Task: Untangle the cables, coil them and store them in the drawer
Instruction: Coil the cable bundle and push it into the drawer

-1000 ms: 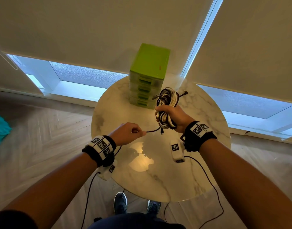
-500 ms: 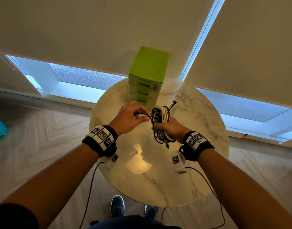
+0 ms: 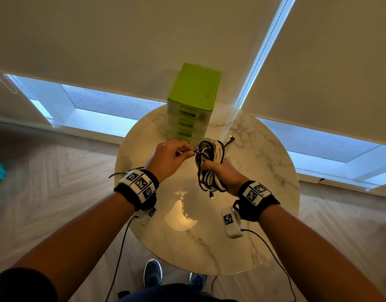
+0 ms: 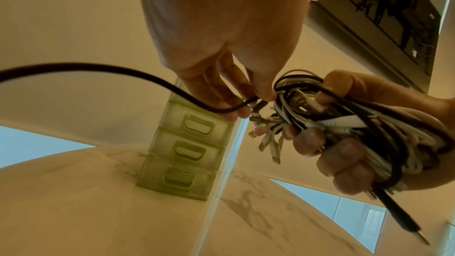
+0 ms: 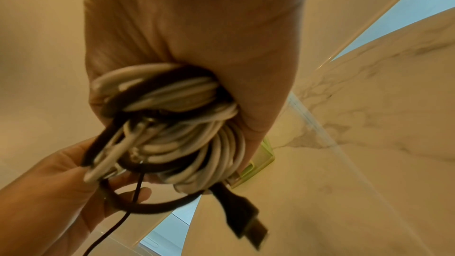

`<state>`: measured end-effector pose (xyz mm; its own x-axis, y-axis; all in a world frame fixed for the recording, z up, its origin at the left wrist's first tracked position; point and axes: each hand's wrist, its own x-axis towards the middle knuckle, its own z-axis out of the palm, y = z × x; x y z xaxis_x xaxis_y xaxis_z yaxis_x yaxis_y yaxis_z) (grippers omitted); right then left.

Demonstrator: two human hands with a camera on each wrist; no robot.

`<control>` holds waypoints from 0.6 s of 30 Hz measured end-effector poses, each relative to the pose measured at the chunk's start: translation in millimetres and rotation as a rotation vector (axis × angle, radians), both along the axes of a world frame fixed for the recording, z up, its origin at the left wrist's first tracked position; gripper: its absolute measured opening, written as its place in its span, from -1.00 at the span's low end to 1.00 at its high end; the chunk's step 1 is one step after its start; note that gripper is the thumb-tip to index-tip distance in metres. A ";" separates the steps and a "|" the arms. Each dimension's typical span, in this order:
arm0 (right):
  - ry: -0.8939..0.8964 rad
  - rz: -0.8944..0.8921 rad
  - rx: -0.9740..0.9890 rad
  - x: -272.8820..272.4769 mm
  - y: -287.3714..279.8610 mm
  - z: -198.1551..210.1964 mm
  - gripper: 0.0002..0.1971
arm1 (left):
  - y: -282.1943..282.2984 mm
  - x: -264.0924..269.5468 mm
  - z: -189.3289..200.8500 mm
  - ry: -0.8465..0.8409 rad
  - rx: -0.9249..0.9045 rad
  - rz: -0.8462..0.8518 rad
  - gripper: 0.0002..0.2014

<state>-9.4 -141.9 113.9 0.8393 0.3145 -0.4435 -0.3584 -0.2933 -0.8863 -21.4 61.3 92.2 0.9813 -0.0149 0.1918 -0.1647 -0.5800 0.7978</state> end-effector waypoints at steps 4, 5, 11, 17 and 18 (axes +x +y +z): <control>0.041 0.018 0.079 -1.5 1.2 6.2 -0.90 | 9.6 2.2 1.9 0.046 0.050 0.006 -0.81; 0.041 0.035 0.089 -1.6 2.1 5.8 -0.85 | 11.2 1.6 2.7 0.053 0.061 0.008 -0.80; -0.137 0.103 -0.265 1.5 14.1 -12.3 -0.65 | -1.1 -3.7 13.3 -0.047 0.143 -0.054 -0.87; -0.164 -0.116 -0.208 3.6 15.4 -18.9 -0.65 | 0.1 -6.7 9.9 0.016 0.080 -0.030 -0.83; -0.167 -0.099 -0.182 3.2 16.0 -18.1 -0.71 | 0.2 -7.7 9.2 0.039 0.068 -0.035 -0.80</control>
